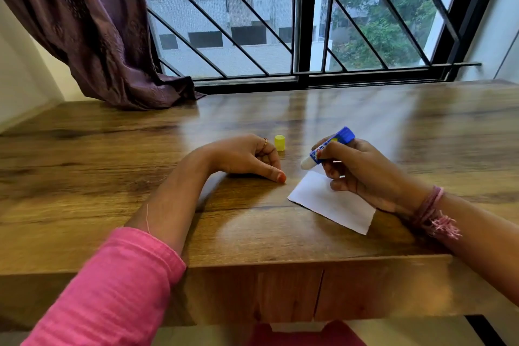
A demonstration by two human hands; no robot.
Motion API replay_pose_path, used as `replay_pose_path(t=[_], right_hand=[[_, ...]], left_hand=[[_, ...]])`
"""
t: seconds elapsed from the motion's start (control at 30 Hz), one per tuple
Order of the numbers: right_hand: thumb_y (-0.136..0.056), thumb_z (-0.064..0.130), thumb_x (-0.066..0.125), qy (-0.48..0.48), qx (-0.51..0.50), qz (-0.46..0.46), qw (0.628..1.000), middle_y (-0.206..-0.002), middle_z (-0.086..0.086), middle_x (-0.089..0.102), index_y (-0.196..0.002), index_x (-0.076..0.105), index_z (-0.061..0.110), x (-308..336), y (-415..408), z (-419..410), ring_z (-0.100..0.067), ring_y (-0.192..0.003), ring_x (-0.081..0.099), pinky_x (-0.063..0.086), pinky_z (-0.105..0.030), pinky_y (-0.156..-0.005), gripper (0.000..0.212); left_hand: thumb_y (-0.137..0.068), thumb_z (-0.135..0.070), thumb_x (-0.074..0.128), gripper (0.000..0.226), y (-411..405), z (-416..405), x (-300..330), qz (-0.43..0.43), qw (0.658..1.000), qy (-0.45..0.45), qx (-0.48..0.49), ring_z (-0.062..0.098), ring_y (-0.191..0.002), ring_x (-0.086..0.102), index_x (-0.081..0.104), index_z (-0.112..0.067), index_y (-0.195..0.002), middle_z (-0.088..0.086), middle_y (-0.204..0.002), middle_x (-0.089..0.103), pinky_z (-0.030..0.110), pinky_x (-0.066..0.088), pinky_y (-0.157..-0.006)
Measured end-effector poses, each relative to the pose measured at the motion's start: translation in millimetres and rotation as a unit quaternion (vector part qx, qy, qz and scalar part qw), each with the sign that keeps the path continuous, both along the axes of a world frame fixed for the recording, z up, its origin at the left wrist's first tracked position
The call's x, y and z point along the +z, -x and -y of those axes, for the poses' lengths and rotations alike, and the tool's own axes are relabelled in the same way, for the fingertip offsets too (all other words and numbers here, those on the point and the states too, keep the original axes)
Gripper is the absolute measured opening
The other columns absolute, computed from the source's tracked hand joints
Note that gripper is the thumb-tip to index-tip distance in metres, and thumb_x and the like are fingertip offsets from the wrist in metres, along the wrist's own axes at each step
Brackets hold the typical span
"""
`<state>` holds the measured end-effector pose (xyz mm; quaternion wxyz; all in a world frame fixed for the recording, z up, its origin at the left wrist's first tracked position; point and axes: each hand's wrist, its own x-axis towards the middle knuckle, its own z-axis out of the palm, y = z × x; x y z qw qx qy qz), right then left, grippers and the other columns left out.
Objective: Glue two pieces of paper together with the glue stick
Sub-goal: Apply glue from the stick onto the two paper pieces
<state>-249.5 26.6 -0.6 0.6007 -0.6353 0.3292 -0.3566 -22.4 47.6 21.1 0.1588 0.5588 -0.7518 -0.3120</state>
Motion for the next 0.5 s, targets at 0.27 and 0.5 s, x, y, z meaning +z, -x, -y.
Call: replay_pose_path(t=[0.27,0.5], right_hand=[[-0.086,0.020,0.058,-0.005,0.003,-0.023,1.000,-0.062,0.001,0.049,-0.097,0.064,0.004,-1,-2,0,-0.005,-0.050,0.046,0.049,-0.021,-0.049,0.021],[-0.084,0.023,0.058,-0.014,-0.002,-0.004,1.000,-0.064,-0.002,0.048,-0.085,0.064,0.010,1,-2,-2,-0.008,-0.051,0.044,0.047,-0.022,-0.049,0.014]], left_hand=[[-0.086,-0.029,0.069,0.012,14,-43,9,0.044,0.996,0.073,0.031,-0.002,-0.051,0.046,0.062,-0.021,-0.092,-0.009,-0.065,0.056,0.011,0.037,-0.049],[-0.089,-0.060,0.043,0.042,56,-109,-24,0.153,0.962,0.224,0.026,-0.010,-0.053,0.045,0.053,-0.041,-0.125,-0.011,-0.054,0.045,0.014,0.024,-0.048]])
